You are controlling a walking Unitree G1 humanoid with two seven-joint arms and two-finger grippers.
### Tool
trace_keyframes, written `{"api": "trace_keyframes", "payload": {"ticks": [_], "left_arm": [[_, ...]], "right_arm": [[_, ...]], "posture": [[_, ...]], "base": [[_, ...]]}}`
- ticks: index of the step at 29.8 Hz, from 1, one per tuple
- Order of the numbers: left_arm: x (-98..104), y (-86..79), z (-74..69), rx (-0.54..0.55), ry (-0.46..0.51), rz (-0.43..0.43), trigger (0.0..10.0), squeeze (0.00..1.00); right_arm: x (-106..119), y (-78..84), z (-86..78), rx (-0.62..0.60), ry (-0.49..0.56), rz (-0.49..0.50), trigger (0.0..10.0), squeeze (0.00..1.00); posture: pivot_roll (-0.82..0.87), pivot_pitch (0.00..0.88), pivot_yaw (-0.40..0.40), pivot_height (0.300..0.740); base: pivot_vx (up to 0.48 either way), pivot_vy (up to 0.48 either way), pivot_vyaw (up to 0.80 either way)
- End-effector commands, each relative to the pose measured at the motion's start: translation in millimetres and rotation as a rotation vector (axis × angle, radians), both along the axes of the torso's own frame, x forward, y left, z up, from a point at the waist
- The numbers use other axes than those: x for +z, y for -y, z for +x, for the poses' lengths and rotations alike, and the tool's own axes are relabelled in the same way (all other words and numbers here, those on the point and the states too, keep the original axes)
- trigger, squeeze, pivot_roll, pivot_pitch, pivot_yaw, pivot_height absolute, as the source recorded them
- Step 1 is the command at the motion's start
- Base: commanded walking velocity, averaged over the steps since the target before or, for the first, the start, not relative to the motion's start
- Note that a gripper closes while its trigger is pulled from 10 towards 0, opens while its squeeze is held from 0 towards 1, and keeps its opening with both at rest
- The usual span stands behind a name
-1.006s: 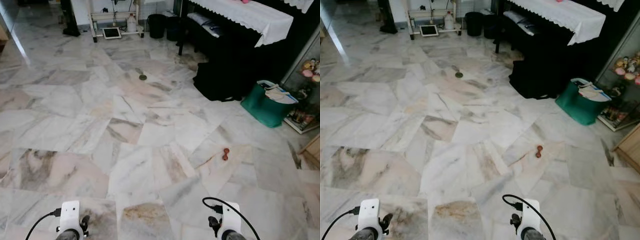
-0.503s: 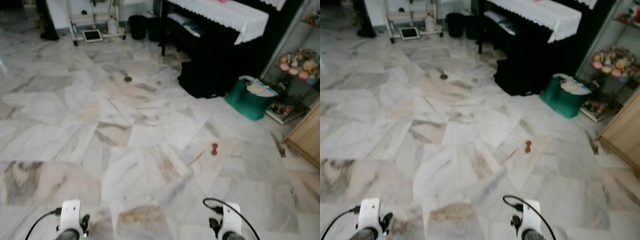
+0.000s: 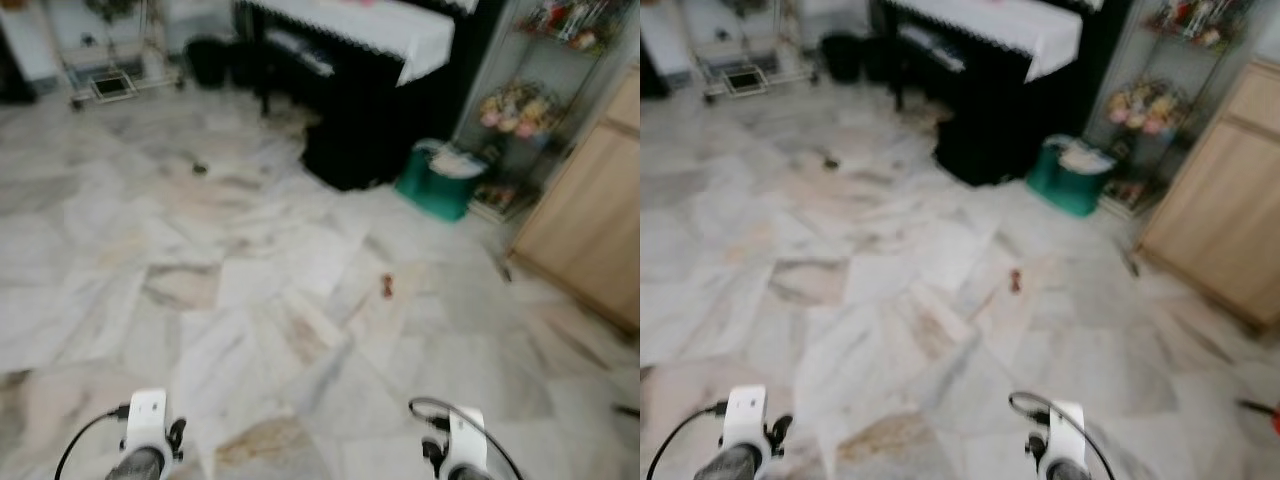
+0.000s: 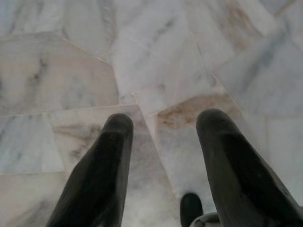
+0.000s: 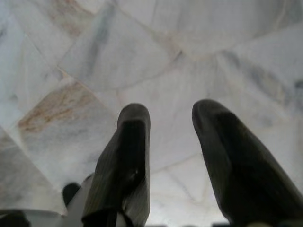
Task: Setting the table
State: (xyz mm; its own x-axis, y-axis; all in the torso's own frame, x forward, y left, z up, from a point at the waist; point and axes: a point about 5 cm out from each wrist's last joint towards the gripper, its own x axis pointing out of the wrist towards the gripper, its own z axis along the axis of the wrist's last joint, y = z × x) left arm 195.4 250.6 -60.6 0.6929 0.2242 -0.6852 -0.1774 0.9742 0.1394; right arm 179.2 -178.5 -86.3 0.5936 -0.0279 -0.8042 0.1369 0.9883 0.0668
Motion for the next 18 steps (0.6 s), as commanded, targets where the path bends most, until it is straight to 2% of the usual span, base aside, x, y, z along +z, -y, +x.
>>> {"api": "trace_keyframes", "payload": {"ticks": [1,18], "left_arm": [[-0.7,2.8,0.6,-0.015,-0.008,-0.001,10.0,0.00],[-1.0,3.7,1.0,-0.015,-0.012,-0.002,10.0,0.00]], "right_arm": [[0.0,5.6,-1.2,-0.013,-0.003,-0.013,10.0,0.00],[0.4,5.8,-0.4,-0.022,0.001,-0.017,10.0,0.00]], "posture": [[-0.06,0.000,-0.037,0.740],[-0.06,0.000,-0.035,0.740]], "base": [[0.000,0.000,-0.64],[0.000,0.000,-0.64]]}}
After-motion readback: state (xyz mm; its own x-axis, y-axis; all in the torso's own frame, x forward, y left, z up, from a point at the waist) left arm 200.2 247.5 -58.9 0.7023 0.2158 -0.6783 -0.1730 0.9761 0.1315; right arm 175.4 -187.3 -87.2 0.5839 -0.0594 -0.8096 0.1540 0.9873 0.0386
